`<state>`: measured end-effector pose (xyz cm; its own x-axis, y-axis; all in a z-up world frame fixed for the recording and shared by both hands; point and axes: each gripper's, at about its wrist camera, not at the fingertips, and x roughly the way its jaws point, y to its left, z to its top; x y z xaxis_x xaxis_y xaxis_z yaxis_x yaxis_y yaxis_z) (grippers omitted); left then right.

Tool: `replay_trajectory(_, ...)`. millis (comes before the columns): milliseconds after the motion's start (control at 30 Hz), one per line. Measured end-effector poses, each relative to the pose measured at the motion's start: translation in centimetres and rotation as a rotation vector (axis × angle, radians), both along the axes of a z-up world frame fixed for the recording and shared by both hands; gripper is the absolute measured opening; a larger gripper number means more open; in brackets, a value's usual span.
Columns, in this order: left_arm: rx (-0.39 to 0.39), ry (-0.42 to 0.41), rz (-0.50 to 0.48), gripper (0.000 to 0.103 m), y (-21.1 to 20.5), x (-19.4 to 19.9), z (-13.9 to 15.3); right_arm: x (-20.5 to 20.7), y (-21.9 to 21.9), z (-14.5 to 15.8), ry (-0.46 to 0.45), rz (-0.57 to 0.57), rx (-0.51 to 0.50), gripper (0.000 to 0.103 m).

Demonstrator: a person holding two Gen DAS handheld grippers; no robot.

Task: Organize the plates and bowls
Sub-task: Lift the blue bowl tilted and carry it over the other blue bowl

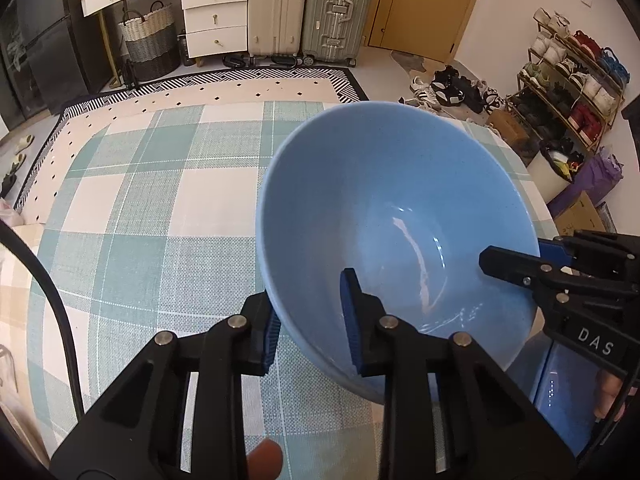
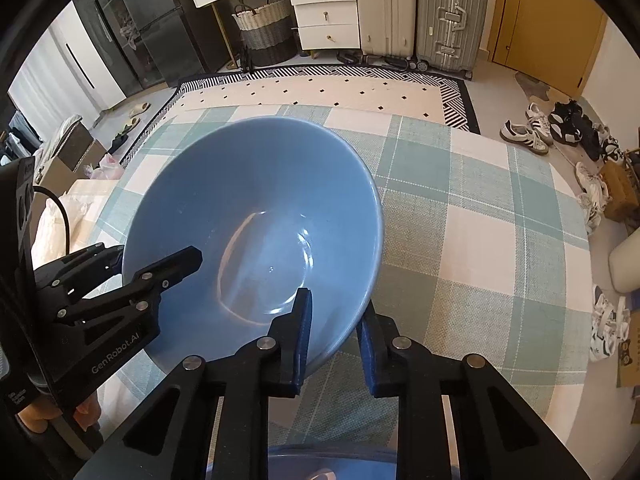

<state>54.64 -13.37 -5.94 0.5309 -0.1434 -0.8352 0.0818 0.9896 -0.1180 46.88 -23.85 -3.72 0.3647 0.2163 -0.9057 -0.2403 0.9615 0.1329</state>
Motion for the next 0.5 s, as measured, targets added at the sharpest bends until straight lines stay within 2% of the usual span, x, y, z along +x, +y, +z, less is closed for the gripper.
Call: replay_trajectory(500,0.025,-0.059,0.020,0.024,0.6,-3.4,3.0,-3.0,1.6,3.3,-0.088,0.020,-0.011,0.022)
